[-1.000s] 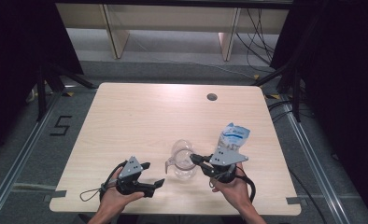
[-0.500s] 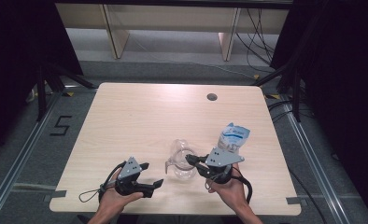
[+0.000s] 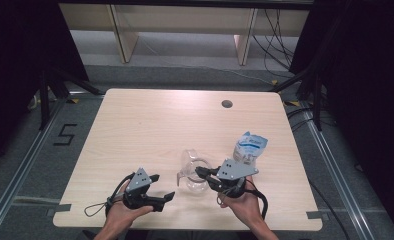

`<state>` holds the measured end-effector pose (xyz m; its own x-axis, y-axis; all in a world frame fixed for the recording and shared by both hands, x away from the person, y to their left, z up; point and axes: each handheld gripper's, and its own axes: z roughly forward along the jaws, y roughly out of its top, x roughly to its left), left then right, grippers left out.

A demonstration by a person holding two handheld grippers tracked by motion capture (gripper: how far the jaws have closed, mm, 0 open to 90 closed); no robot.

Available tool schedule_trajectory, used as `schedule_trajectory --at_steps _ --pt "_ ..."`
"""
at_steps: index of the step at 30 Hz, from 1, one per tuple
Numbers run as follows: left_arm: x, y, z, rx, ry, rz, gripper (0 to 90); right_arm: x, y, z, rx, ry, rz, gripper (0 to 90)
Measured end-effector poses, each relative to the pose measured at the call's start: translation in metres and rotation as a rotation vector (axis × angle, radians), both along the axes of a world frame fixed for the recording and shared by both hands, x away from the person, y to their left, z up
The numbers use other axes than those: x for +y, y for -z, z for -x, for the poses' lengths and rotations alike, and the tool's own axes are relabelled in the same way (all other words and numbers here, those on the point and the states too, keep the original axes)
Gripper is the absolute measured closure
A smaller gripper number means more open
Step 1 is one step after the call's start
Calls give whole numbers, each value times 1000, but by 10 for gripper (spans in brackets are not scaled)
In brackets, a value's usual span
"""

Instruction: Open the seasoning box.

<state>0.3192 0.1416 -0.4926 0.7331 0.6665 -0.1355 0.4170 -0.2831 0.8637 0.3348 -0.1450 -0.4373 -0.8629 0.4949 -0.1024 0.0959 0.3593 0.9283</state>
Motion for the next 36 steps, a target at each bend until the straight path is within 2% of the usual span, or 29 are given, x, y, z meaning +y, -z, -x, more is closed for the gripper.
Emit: schedule_trajectory --at_steps 4,6,10,14,16,18,19,28,29,32,33,35,36 --pt "0 -1 0 7 -4 -4 171 2 0 1 7 -16 3 869" --pt "0 -1 0 6 -3 -3 171 2 0 2 6 0 1 869" --pt "1 -1 0 6 5 -3 171 4 0 2 11 -26 8 867" --pt "1 -1 0 7 5 -3 171 7 0 2 6 -23 1 863" --pt "1 -1 0 7 6 -2 171 8 0 2 9 -38 15 862" --pt "1 -1 0 7 7 -3 171 9 1 3 8 -23 9 861" --pt "1 -1 0 8 6 -3 171 10 1 3 1 -48 18 860" --pt "1 -1 0 8 7 3 171 12 2 4 9 -42 13 848" --pt "1 -1 0 8 6 4 171 10 1 2 -3 -43 17 825" --pt "2 -1 -1 7 7 4 171 6 1 2 9 -26 8 783" --pt "2 -1 -1 7 7 4 171 2 0 1 12 -9 3 703" --pt "2 -1 -1 7 7 4 171 -3 0 1 2 -4 -3 647" --pt "2 -1 -1 7 7 4 171 -3 0 1 2 -4 -3 647"
